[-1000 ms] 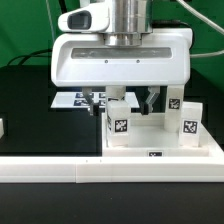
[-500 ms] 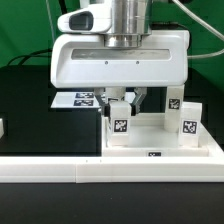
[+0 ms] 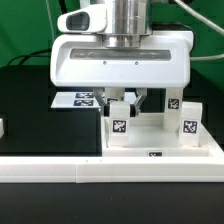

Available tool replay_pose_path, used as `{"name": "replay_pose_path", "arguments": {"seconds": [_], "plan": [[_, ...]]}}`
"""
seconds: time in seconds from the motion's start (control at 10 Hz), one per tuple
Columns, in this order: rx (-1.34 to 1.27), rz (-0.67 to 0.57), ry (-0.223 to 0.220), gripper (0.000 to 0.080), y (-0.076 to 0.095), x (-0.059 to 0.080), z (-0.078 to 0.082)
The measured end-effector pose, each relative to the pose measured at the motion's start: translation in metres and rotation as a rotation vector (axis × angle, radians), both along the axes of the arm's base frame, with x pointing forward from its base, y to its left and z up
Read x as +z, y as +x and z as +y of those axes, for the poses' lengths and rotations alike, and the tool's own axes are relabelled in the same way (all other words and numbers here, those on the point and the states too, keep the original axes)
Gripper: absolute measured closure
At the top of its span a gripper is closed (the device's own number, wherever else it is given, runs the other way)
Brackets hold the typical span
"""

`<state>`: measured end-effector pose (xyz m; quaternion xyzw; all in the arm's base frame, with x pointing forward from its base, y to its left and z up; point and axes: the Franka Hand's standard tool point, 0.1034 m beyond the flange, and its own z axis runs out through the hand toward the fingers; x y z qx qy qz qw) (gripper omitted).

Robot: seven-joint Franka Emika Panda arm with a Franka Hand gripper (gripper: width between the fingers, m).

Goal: Assemble square table

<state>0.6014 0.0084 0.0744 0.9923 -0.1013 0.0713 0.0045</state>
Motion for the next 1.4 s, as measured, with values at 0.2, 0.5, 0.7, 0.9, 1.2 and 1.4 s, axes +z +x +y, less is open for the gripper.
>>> {"name": "replay_pose_path", "arguments": {"seconds": [0.2,0.5,0.7,0.9,1.2,1.4], "plan": [[-0.206,-0.005,0.023,0.0509,-0.0002,-0.0005,-0.0002],[-0.574,-0.024,0.062,0.0509,-0.0015,-0.0017,0.0002],[-0.775,-0.042,0.074,0.0509,-0.0018,-0.0018,0.0006],[-0.918,-0.051,0.085,0.0509,-0.0017,-0.0016,0.0],[-1.016,-0.053,0.111,0.0507,-0.0017,-0.0021,-0.0002],[-0.884,-0.047,0.09,0.0196,-0.0017,-0.0022,-0.0004]]}}
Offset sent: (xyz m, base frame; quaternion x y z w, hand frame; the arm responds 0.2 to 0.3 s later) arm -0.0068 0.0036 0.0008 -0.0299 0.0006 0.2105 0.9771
